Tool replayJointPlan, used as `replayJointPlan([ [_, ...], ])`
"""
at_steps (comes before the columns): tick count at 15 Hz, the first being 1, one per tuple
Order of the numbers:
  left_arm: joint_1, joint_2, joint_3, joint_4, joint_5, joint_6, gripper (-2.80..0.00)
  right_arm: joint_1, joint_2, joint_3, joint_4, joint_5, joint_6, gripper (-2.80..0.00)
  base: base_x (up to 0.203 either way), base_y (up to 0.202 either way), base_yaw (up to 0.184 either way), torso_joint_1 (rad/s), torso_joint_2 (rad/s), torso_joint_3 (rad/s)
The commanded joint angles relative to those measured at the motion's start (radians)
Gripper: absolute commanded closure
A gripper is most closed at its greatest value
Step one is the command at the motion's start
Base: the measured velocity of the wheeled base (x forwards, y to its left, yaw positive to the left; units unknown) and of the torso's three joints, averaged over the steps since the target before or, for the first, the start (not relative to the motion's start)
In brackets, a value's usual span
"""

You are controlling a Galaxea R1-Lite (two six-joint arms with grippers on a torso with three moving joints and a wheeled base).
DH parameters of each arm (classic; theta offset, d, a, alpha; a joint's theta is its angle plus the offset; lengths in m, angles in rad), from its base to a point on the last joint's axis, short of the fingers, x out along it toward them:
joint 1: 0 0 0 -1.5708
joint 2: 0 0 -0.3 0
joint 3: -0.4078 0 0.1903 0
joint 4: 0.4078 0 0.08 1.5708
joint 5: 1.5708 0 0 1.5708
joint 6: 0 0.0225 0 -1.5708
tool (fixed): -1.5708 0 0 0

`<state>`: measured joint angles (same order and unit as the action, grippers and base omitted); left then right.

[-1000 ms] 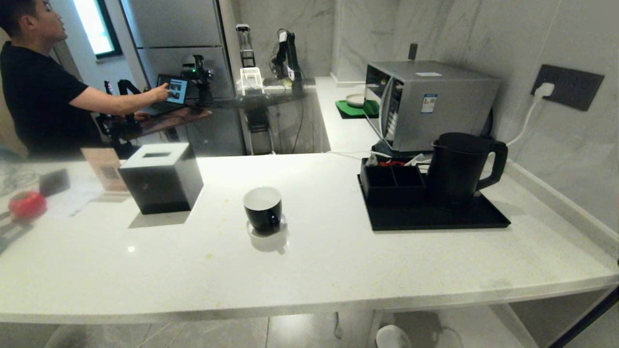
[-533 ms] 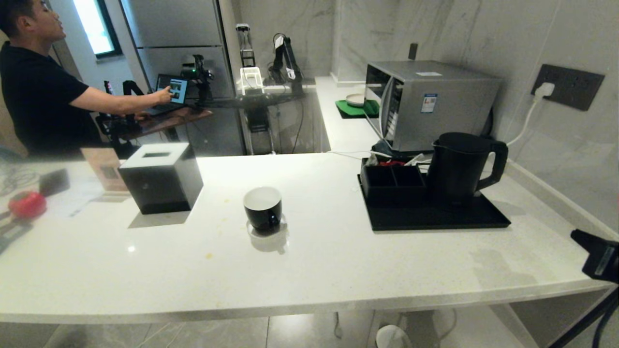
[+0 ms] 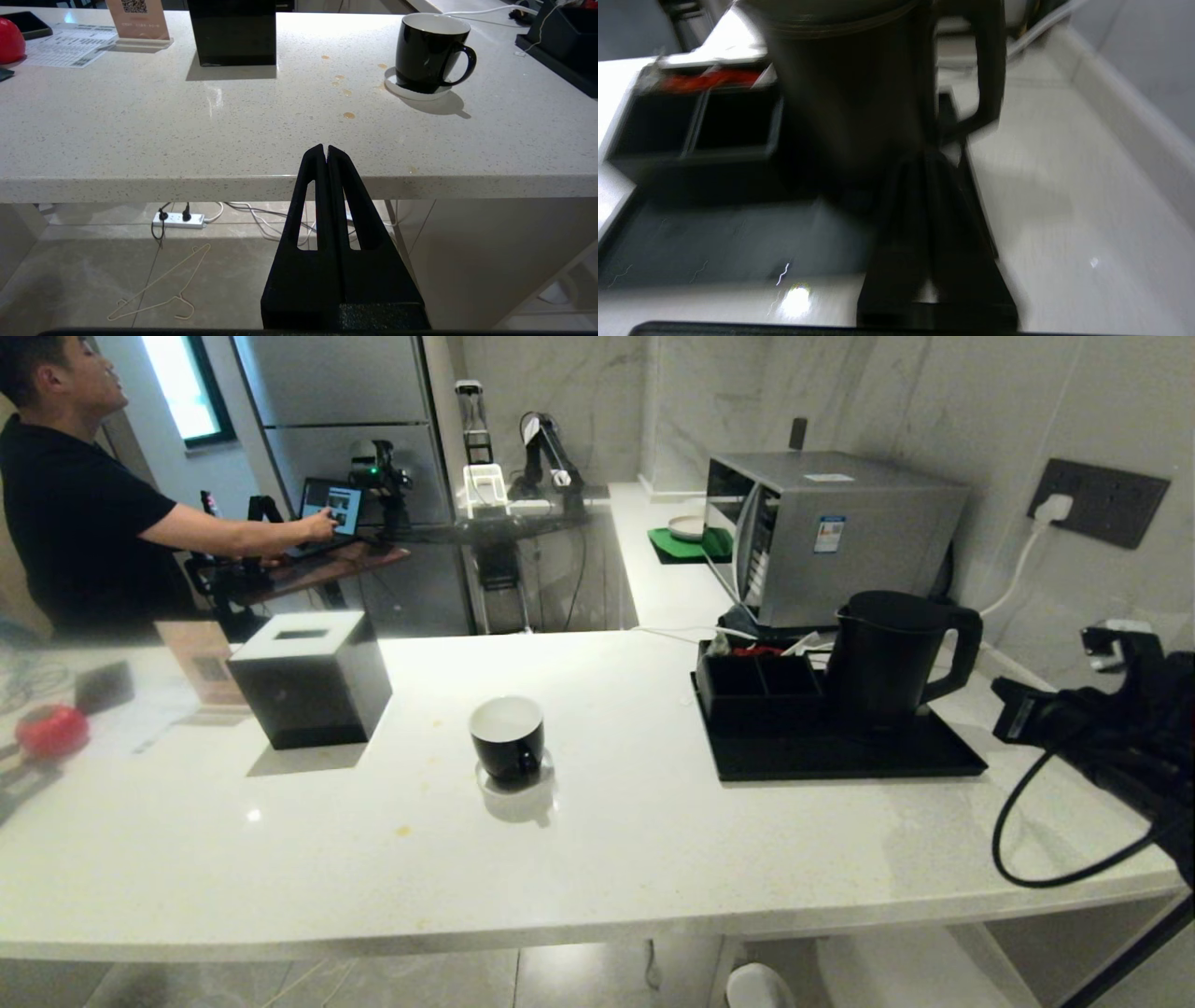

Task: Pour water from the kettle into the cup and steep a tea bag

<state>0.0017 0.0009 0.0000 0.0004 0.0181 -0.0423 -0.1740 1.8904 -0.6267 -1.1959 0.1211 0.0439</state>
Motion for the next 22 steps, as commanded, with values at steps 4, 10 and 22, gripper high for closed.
replayJointPlan([
  [4, 0.0, 0.001, 0.0, 0.0, 0.0, -0.001, 0.0, -0.001, 0.194, -0.156, -0.012, -0.043, -0.04, -2.8, 0.0, 0.0, 0.0, 0.0, 0.0, 0.0],
  [10, 0.0, 0.001, 0.0, 0.0, 0.0, -0.001, 0.0, -0.002, 0.229, -0.174, -0.025, -0.126, -0.048, -2.8, 0.0, 0.0, 0.0, 0.0, 0.0, 0.0],
  [22, 0.0, 0.001, 0.0, 0.0, 0.0, -0.001, 0.0, -0.021, 0.348, -0.368, -0.044, -0.25, -0.069, -2.8, 0.0, 0.0, 0.0, 0.0, 0.0, 0.0],
])
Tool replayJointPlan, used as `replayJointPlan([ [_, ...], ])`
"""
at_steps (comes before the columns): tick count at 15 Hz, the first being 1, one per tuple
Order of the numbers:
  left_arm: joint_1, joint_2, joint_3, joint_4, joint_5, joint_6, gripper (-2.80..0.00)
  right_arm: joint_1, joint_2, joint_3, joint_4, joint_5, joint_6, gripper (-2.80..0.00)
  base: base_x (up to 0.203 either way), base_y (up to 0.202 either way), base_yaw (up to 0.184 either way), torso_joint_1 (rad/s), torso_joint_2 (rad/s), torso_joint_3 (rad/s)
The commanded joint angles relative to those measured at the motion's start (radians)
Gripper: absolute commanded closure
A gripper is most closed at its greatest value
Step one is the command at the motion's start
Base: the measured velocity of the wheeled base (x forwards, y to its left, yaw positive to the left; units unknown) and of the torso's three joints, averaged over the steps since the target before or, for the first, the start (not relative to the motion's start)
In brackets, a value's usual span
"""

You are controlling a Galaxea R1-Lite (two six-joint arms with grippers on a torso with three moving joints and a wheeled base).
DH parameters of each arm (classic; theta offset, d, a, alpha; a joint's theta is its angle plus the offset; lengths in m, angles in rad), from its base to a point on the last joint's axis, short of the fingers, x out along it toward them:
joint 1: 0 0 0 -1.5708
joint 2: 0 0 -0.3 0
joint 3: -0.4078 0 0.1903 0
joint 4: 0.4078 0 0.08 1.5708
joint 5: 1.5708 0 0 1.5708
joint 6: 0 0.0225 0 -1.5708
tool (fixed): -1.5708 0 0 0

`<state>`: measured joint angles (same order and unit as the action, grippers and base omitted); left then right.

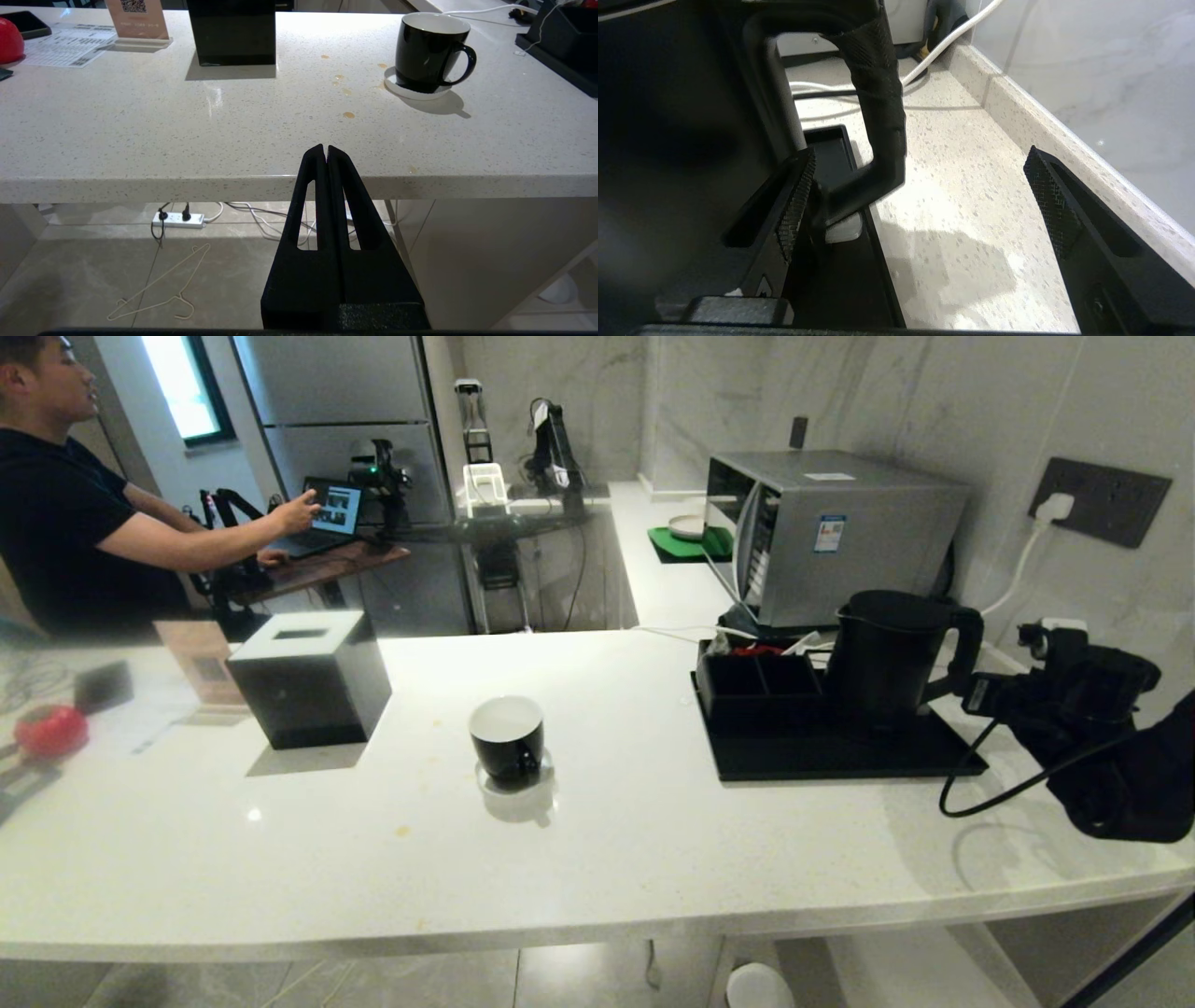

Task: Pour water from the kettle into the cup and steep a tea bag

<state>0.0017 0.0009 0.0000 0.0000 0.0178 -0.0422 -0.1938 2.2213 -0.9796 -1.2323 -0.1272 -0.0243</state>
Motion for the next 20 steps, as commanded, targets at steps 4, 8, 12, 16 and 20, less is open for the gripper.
replayJointPlan([
  [4, 0.0, 0.001, 0.0, 0.0, 0.001, -0.001, 0.0, 0.0, 0.052, -0.073, -0.006, -0.009, 0.006, -2.8, 0.0, 0.0, 0.0, 0.0, 0.0, 0.0],
  [8, 0.0, 0.001, 0.0, 0.0, 0.001, -0.001, 0.0, -0.001, 0.086, -0.136, -0.005, -0.009, 0.009, -2.8, 0.0, 0.0, 0.0, 0.0, 0.0, 0.0],
  [12, 0.0, 0.001, 0.0, 0.0, 0.001, -0.001, 0.0, 0.0, 0.124, -0.209, -0.001, -0.006, 0.01, -2.8, 0.0, 0.0, 0.0, 0.0, 0.0, 0.0],
  [16, 0.0, 0.001, 0.0, 0.0, 0.001, -0.001, 0.0, 0.001, 0.157, -0.266, 0.003, -0.006, 0.012, -2.8, 0.0, 0.0, 0.0, 0.0, 0.0, 0.0],
  [20, 0.0, 0.001, 0.0, 0.0, 0.001, -0.001, 0.0, 0.001, 0.17, -0.309, 0.009, -0.006, 0.014, -2.8, 0.0, 0.0, 0.0, 0.0, 0.0, 0.0],
])
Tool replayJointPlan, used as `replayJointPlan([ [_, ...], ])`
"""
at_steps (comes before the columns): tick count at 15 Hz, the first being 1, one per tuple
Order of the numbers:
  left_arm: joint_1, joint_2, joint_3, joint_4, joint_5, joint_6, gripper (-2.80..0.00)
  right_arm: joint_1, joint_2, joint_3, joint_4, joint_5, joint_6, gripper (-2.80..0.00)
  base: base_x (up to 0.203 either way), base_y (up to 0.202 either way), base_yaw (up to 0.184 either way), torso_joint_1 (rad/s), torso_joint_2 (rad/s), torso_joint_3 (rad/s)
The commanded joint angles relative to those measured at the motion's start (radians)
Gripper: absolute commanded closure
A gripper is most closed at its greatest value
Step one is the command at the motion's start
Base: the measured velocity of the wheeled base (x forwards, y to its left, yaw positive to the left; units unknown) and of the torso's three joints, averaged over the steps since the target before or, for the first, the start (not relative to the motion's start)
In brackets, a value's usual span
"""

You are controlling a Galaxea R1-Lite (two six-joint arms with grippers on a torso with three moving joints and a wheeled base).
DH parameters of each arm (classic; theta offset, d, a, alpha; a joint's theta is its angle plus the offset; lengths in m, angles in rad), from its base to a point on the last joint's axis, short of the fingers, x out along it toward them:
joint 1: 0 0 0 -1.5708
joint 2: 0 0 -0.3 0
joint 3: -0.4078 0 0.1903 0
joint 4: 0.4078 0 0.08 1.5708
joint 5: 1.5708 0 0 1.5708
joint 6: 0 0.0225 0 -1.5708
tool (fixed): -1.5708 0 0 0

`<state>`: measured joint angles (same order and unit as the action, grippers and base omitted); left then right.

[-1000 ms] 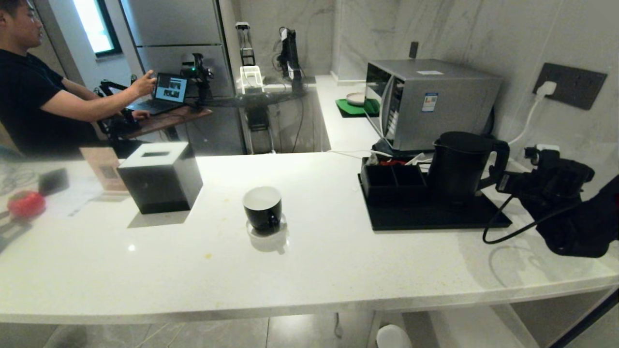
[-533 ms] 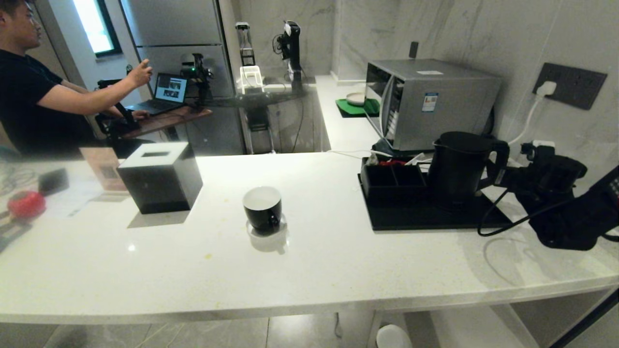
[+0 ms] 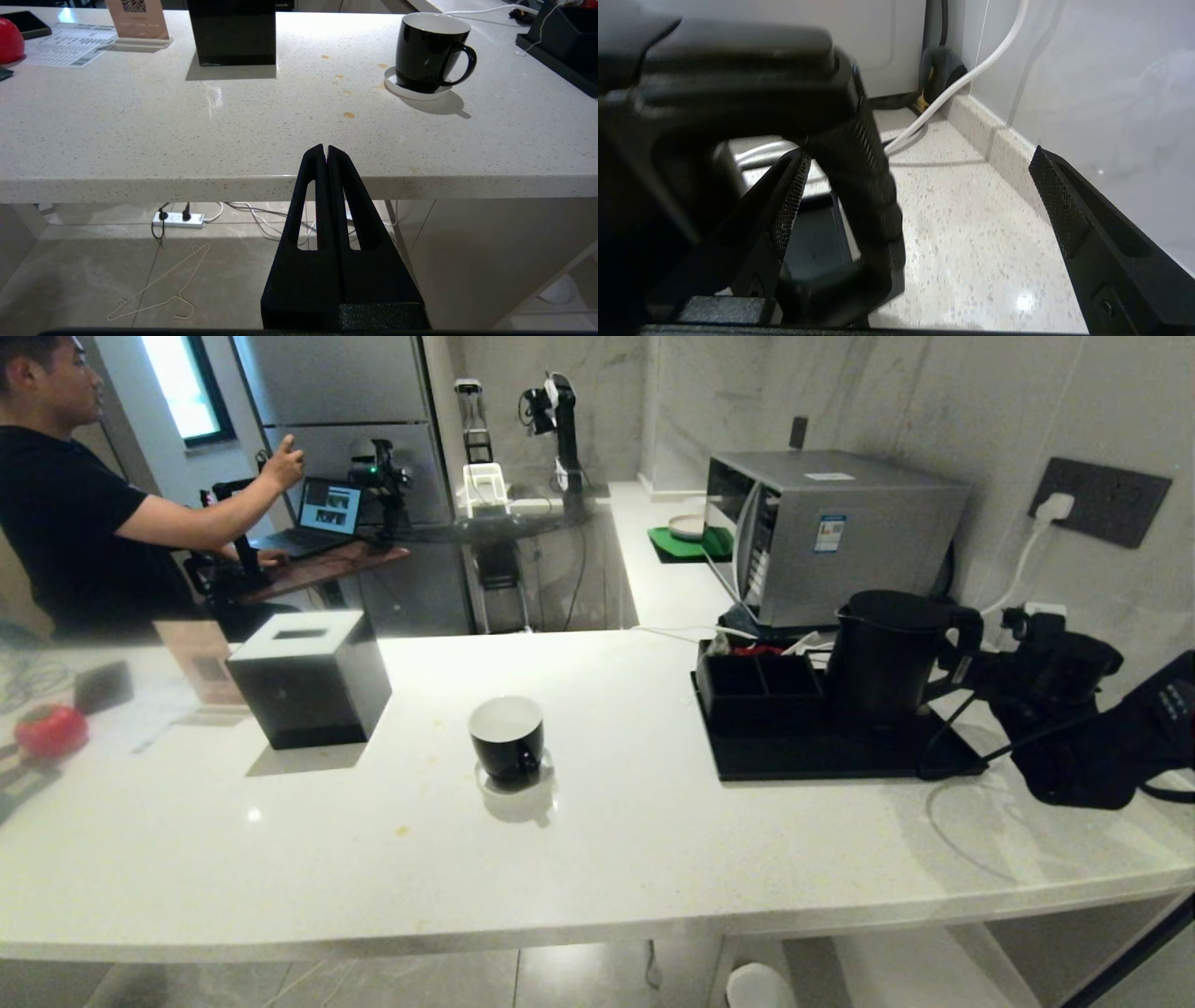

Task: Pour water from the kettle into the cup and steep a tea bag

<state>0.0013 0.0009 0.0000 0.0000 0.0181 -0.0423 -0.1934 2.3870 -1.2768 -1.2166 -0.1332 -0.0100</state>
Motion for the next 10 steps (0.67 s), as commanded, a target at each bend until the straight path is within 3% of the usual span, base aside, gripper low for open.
replayJointPlan([
  [1, 0.0, 0.001, 0.0, 0.0, 0.0, -0.001, 0.0, 0.001, 0.004, -0.025, -0.005, 0.001, 0.001, -2.8, 0.0, 0.0, 0.0, 0.0, 0.0, 0.0],
  [10, 0.0, 0.001, 0.0, 0.0, 0.0, -0.001, 0.0, 0.006, 0.003, -0.079, 0.014, 0.004, 0.004, -2.8, 0.0, 0.0, 0.0, 0.0, 0.0, 0.0],
])
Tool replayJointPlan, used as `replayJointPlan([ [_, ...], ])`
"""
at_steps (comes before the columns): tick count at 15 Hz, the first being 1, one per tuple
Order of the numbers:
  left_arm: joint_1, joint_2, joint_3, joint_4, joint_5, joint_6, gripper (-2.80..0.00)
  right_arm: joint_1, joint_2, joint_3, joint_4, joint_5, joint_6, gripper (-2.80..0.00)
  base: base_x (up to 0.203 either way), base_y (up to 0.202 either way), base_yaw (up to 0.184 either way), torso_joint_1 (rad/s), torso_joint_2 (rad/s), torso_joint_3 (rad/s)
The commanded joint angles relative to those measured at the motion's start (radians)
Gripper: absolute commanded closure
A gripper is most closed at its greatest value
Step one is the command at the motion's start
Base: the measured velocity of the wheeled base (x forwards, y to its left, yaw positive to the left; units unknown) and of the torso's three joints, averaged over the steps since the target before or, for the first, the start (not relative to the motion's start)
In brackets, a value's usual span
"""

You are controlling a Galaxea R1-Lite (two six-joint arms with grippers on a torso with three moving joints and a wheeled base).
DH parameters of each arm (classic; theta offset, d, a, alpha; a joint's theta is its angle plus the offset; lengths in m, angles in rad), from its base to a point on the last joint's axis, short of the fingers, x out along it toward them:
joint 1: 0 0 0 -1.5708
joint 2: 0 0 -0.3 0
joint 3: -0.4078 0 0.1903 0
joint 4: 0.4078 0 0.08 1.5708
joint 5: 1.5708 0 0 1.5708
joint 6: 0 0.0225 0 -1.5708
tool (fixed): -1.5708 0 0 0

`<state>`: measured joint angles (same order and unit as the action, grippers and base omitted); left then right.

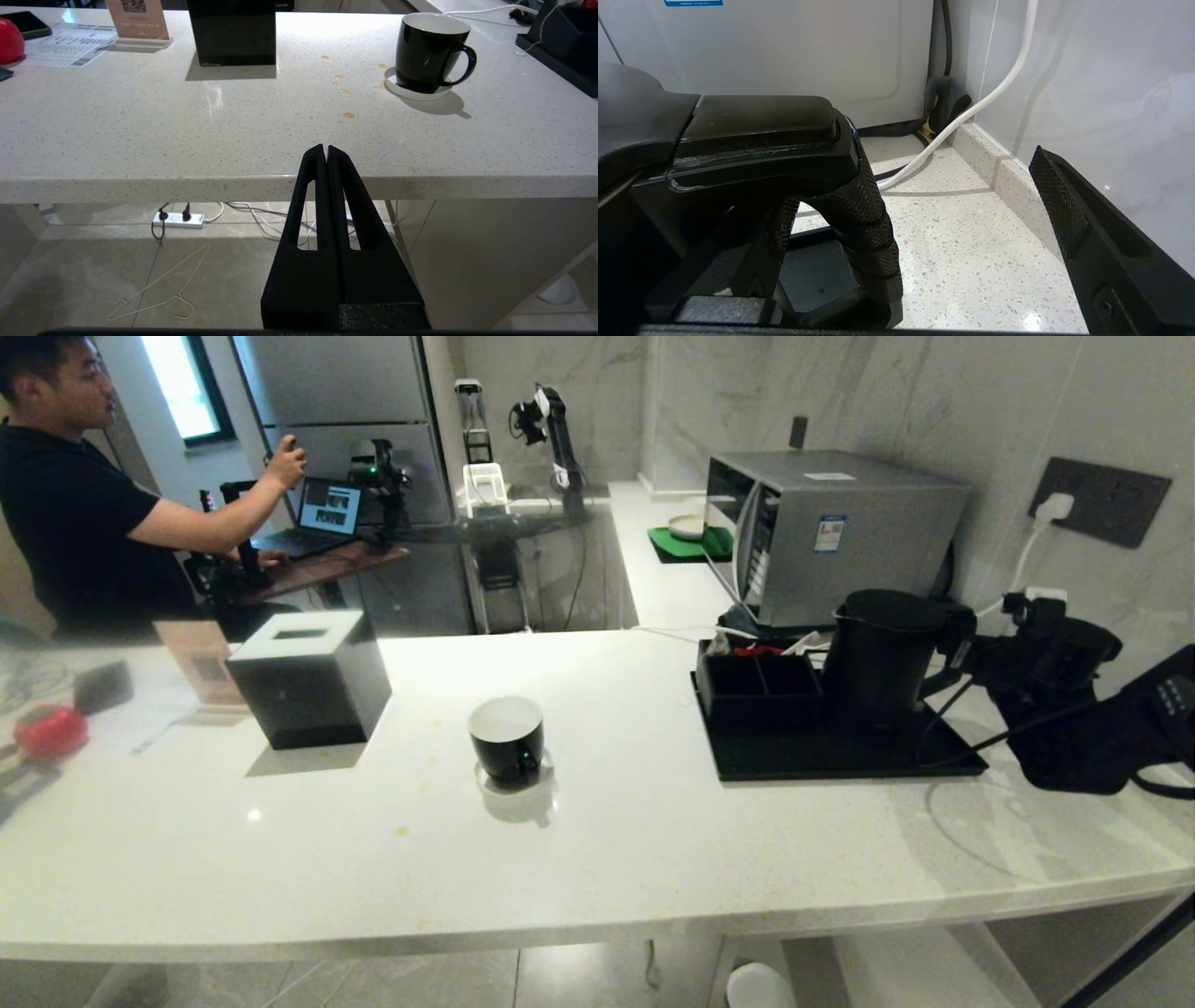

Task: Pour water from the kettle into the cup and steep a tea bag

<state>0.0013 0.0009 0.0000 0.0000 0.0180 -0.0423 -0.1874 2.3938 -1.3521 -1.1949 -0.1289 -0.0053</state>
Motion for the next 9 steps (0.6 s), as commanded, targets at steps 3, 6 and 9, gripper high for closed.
replayJointPlan([
  [3, 0.0, 0.001, 0.0, 0.0, 0.0, -0.001, 0.0, 0.0, -0.004, -0.001, -0.008, -0.003, -0.002, -2.8, 0.0, 0.0, 0.0, 0.0, 0.0, 0.0],
  [6, 0.0, 0.001, 0.0, 0.0, 0.0, -0.001, 0.0, 0.002, -0.005, -0.001, -0.009, -0.003, -0.002, 0.0, 0.0, 0.0, 0.0, 0.0, 0.0, 0.0],
  [9, 0.0, 0.001, 0.0, 0.0, 0.0, -0.001, 0.0, 0.003, -0.008, 0.002, -0.012, -0.005, -0.002, 0.0, 0.0, 0.0, 0.0, 0.0, 0.0, 0.0],
])
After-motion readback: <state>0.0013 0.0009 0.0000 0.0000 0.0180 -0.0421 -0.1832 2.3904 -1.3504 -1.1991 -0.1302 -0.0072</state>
